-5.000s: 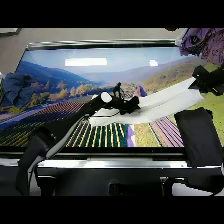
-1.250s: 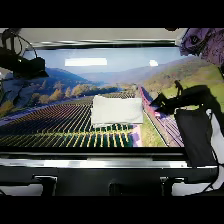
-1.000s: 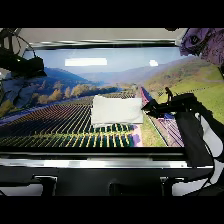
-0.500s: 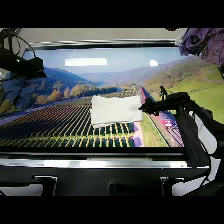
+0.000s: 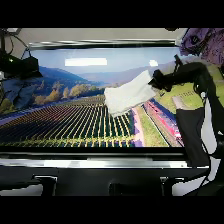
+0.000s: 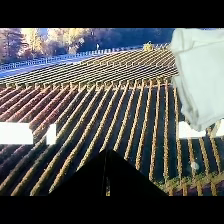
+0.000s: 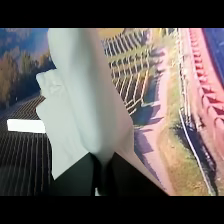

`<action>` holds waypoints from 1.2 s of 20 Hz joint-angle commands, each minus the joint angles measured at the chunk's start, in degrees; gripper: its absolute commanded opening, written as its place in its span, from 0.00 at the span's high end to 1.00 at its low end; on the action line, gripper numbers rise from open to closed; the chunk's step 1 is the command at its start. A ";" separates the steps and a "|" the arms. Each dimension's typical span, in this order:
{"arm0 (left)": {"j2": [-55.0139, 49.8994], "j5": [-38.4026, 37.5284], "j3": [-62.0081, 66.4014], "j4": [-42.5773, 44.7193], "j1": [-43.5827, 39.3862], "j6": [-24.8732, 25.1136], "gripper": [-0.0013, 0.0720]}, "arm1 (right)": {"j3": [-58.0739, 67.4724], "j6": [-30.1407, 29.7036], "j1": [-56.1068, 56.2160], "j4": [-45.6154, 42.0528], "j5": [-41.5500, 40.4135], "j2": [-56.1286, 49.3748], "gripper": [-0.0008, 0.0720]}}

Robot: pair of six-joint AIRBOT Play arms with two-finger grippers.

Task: Fold the clothes and pants, and hang the long-sleeved shirts on hangers.

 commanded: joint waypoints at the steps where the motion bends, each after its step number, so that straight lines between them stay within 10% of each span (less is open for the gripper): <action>1: 1.11 -0.66 -0.02 0.00 -0.02 -0.02 0.95 | 11.54 11.52 0.04 -13.88 -3.37 0.00 0.95; 24: 5.25 -0.70 -0.02 -0.02 -0.04 -0.42 0.95 | 18.80 28.41 -24.63 -33.62 -21.57 8.20 0.95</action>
